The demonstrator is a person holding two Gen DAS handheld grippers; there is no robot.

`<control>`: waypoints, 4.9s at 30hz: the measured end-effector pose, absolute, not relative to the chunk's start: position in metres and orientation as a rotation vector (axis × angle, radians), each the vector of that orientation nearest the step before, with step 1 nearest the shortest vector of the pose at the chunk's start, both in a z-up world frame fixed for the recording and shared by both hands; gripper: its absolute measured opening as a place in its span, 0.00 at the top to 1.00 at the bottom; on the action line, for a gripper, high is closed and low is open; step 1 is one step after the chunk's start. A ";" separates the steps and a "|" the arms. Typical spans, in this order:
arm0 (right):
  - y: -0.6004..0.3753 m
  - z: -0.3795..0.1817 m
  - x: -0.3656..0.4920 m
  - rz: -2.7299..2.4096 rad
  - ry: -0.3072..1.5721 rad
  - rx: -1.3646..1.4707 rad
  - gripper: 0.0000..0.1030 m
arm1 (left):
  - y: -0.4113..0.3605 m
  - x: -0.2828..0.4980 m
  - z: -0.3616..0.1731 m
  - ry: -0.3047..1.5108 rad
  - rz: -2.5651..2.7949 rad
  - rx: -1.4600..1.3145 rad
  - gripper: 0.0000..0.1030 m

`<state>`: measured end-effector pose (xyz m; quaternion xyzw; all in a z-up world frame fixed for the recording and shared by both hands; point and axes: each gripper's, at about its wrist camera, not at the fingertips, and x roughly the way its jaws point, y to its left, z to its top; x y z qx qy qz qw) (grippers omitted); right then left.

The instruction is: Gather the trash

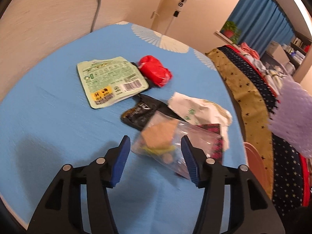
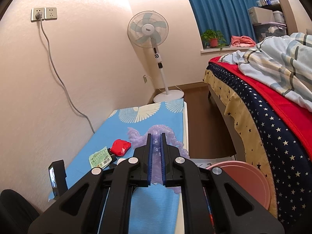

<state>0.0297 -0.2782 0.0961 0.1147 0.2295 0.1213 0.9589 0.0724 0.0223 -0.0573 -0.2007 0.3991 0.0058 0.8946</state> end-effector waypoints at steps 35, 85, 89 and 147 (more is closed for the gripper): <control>-0.290 0.099 0.024 0.174 0.451 0.208 0.92 | 0.023 0.059 -0.002 0.668 0.051 -0.249 0.99; -0.375 0.099 -0.008 -0.135 0.484 0.202 0.92 | -0.137 0.038 0.035 0.569 -0.364 -0.127 0.99; -0.378 0.093 -0.003 -0.156 0.507 0.207 0.92 | -0.154 0.041 0.025 0.599 -0.402 -0.110 0.99; -0.270 0.064 0.046 0.110 0.495 0.242 0.69 | -0.024 0.062 -0.008 0.674 -0.124 -0.287 0.91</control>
